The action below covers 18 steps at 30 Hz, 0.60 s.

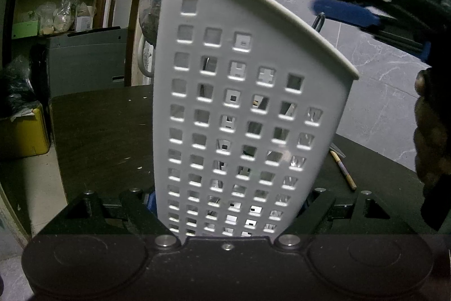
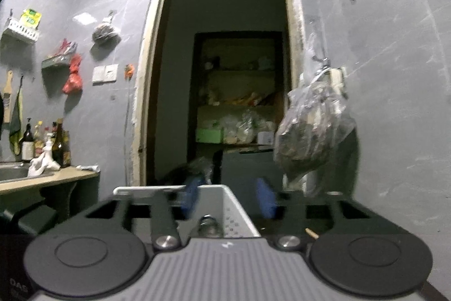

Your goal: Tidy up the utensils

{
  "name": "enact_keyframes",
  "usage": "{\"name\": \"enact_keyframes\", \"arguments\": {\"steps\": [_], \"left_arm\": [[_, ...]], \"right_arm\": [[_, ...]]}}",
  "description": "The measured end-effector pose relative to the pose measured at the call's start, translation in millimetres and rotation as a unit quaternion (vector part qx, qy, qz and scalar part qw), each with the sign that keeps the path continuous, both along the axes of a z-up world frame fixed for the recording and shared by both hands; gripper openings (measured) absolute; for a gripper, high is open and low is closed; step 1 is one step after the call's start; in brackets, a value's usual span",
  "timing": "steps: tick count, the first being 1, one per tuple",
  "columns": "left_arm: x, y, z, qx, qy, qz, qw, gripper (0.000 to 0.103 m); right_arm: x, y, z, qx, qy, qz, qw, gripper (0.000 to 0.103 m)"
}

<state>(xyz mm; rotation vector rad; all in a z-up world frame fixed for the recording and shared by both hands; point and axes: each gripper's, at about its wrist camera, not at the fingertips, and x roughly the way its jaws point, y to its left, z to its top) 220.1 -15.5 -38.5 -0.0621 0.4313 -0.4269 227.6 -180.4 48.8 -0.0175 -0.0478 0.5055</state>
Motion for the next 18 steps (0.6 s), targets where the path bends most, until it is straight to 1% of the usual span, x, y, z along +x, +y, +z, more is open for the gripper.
{"name": "enact_keyframes", "arguments": {"steps": [1,3,4,7,10,12,14,17,18], "left_arm": [[0,0,0,0.000,0.000,0.000,1.0000,0.084],[0,0,0,-0.001,0.000,0.000,1.0000,0.084],[0,0,0,-0.002,0.000,0.000,1.0000,0.084],[-1,1,0,-0.003,-0.001,0.000,1.0000,0.084],[-2,4,-1,-0.007,-0.001,0.000,1.0000,0.083],[-2,6,-2,-0.008,-0.002,0.000,1.0000,0.083],[-2,7,-2,-0.009,-0.002,0.000,1.0000,0.083],[-3,7,-2,-0.008,-0.003,-0.001,1.0000,0.082],[-3,7,-2,-0.009,-0.003,-0.001,1.0000,0.082]], "right_arm": [[-2,-5,1,0.005,-0.003,-0.007,1.000,0.074],[-5,-15,3,0.015,-0.007,-0.027,0.999,0.097],[-7,-21,3,0.022,-0.009,-0.042,0.999,0.102],[-9,-41,1,0.044,-0.004,-0.092,0.995,0.103],[-1,-59,-5,0.053,0.026,-0.159,0.985,0.103],[9,-70,-11,0.056,0.067,-0.192,0.977,0.103],[22,-78,-20,0.050,0.123,-0.207,0.969,0.103],[42,-78,-37,0.013,0.193,-0.215,0.957,0.103],[46,-74,-42,-0.002,0.207,-0.214,0.955,0.103]]}}
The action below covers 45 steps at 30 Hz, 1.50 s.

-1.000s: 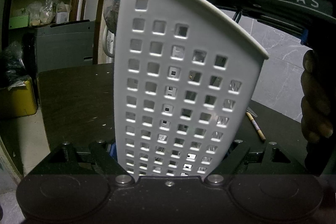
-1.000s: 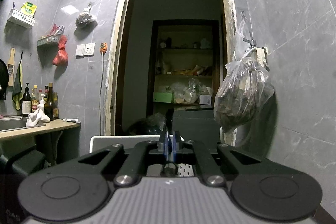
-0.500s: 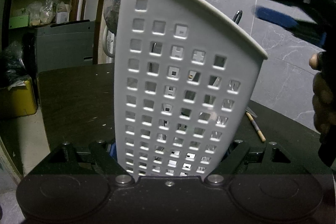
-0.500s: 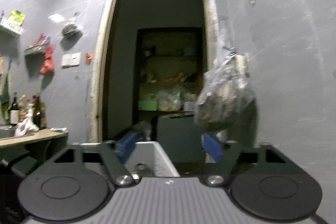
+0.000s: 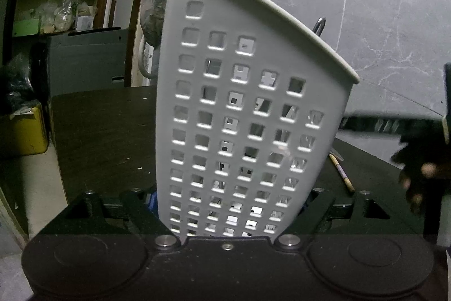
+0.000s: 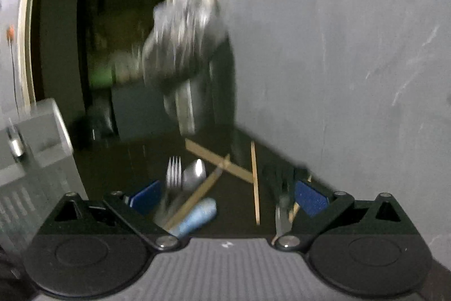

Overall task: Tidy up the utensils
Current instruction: 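Move the open right tool back to the blue-handled spoon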

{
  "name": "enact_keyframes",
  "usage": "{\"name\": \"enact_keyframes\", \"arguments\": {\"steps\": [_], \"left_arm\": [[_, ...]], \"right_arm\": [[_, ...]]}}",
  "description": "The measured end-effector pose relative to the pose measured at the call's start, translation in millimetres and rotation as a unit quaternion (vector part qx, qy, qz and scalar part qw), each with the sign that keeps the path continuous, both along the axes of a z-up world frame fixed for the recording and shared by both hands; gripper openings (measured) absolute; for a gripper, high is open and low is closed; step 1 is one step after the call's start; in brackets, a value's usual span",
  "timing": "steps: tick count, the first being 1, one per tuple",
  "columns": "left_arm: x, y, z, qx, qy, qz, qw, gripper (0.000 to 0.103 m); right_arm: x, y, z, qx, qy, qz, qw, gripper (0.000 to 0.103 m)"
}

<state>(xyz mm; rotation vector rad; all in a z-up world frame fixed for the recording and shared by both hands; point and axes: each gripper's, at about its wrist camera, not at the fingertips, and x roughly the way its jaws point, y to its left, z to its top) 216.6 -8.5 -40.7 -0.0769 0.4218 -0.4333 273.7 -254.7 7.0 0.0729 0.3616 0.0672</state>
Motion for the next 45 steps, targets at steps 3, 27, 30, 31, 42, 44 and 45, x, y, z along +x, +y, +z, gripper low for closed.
{"name": "enact_keyframes", "arguments": {"steps": [3,27,30,31,42,44,45], "left_arm": [[0,0,0,0.000,0.000,0.000,1.0000,0.082],[1,1,-1,-0.002,0.002,-0.003,1.0000,0.082],[2,2,-1,-0.002,0.002,-0.003,1.0000,0.082],[2,2,-1,-0.002,0.002,-0.003,1.0000,0.082],[2,2,0,0.002,0.003,-0.001,1.0000,0.082],[2,2,0,0.002,0.003,-0.002,1.0000,0.082],[2,1,0,0.002,0.003,-0.002,1.0000,0.082]], "right_arm": [[8,16,-14,-0.039,0.030,0.027,0.998,0.103],[22,36,-39,-0.103,0.132,0.095,0.981,0.099],[11,29,-39,-0.096,0.139,0.099,0.981,0.099],[8,28,-39,-0.100,0.141,0.101,0.980,0.099],[31,53,-24,-0.084,0.124,0.122,0.981,0.098],[39,60,-28,-0.102,0.130,0.120,0.979,0.098],[42,63,-30,-0.110,0.134,0.121,0.977,0.098]]}}
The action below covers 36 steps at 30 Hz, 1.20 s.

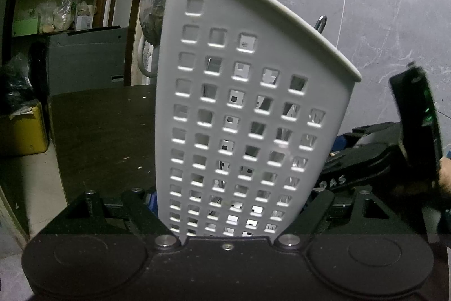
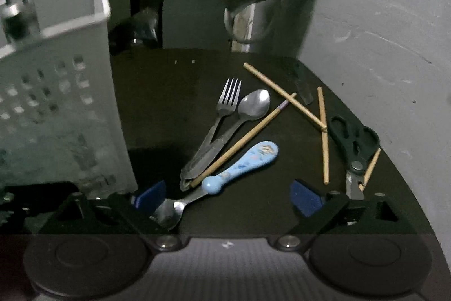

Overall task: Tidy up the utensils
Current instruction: 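Move the open right tool back to the blue-handled spoon, then grasp the blue-handled spoon by its handle with the right tool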

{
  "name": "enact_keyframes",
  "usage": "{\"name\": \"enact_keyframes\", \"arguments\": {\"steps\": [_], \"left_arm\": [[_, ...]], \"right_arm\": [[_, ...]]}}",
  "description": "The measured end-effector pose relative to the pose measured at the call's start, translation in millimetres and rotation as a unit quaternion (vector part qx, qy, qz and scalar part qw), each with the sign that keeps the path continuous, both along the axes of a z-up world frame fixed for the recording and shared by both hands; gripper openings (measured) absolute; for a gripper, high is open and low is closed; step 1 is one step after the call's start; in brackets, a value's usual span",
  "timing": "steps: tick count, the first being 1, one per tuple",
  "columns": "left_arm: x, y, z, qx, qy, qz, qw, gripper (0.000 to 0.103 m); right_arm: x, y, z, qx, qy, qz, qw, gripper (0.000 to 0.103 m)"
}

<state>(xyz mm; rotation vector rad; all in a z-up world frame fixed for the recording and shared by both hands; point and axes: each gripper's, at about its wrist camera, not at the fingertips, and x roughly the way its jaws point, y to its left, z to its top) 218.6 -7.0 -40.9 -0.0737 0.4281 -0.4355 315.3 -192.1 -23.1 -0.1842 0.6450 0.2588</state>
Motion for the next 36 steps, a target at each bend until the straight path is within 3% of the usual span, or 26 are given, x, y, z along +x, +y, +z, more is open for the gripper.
{"name": "enact_keyframes", "arguments": {"steps": [10,16,19,23,28,36], "left_arm": [[-1,1,0,-0.004,-0.001,-0.001,1.0000,0.082],[-1,1,0,-0.004,-0.001,-0.001,1.0000,0.082],[-1,1,0,-0.003,-0.001,-0.001,1.0000,0.082],[-1,1,0,-0.004,-0.001,-0.001,1.0000,0.082],[-1,1,0,-0.003,-0.001,-0.001,1.0000,0.082],[-2,1,0,-0.004,-0.001,-0.001,1.0000,0.082]], "right_arm": [[-29,-34,-7,0.050,0.038,-0.001,0.998,0.091],[-60,-42,0,0.033,0.061,0.015,0.997,0.090],[-64,-37,7,0.017,0.049,0.028,0.998,0.090],[-54,-33,14,0.034,0.036,0.038,0.998,0.089],[-29,-25,10,0.049,0.048,0.049,0.996,0.077],[-13,-22,5,0.045,0.042,0.042,0.997,0.041]]}}
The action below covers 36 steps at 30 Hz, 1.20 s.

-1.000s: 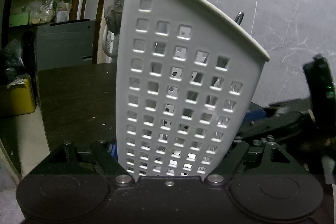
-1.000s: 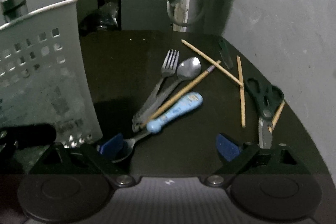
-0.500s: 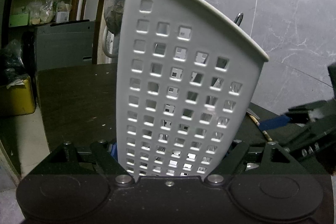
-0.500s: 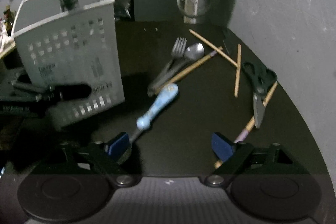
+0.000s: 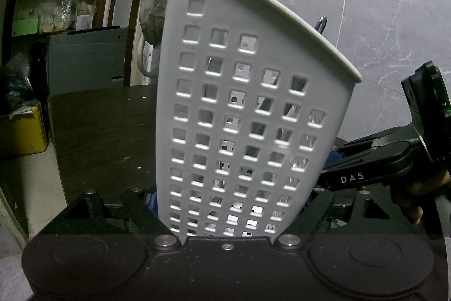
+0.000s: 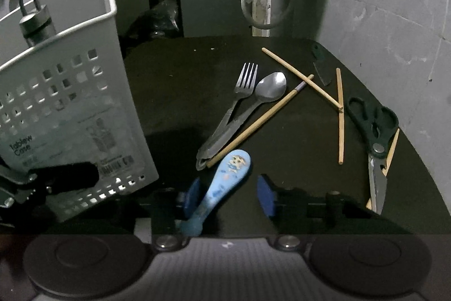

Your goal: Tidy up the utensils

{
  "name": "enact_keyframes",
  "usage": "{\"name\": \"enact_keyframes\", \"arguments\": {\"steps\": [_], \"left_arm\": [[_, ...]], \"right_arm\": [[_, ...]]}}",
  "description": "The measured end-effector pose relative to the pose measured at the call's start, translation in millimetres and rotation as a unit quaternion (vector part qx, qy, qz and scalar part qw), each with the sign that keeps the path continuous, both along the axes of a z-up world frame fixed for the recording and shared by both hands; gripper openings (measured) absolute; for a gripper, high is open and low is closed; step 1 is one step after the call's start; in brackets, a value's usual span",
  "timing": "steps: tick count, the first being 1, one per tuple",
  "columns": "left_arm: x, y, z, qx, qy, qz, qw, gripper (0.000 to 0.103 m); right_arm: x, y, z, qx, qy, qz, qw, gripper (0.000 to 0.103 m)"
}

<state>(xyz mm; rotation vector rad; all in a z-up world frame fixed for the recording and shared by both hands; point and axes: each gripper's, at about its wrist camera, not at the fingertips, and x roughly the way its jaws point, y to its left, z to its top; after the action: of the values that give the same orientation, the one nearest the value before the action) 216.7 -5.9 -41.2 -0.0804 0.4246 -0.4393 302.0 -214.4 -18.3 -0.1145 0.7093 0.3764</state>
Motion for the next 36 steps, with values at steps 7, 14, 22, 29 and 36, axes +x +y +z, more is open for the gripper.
{"name": "enact_keyframes", "arguments": {"steps": [7,14,22,29,36], "left_arm": [[0,0,0,0.000,0.000,0.000,1.0000,0.083],[0,0,0,0.001,0.000,0.000,1.0000,0.083],[0,0,0,0.000,0.000,0.000,1.0000,0.083],[0,3,-1,-0.004,0.001,-0.004,1.0000,0.083],[0,4,-1,-0.002,0.000,-0.002,1.0000,0.083]], "right_arm": [[-10,-1,0,-0.008,-0.001,0.023,1.000,0.017],[-30,-2,3,-0.032,0.002,0.039,0.999,0.016],[-37,-15,4,-0.011,0.014,0.034,0.999,0.023],[-79,-47,6,0.024,-0.002,-0.016,1.000,0.061],[-125,-60,-3,0.020,0.004,-0.048,0.999,0.054]]}}
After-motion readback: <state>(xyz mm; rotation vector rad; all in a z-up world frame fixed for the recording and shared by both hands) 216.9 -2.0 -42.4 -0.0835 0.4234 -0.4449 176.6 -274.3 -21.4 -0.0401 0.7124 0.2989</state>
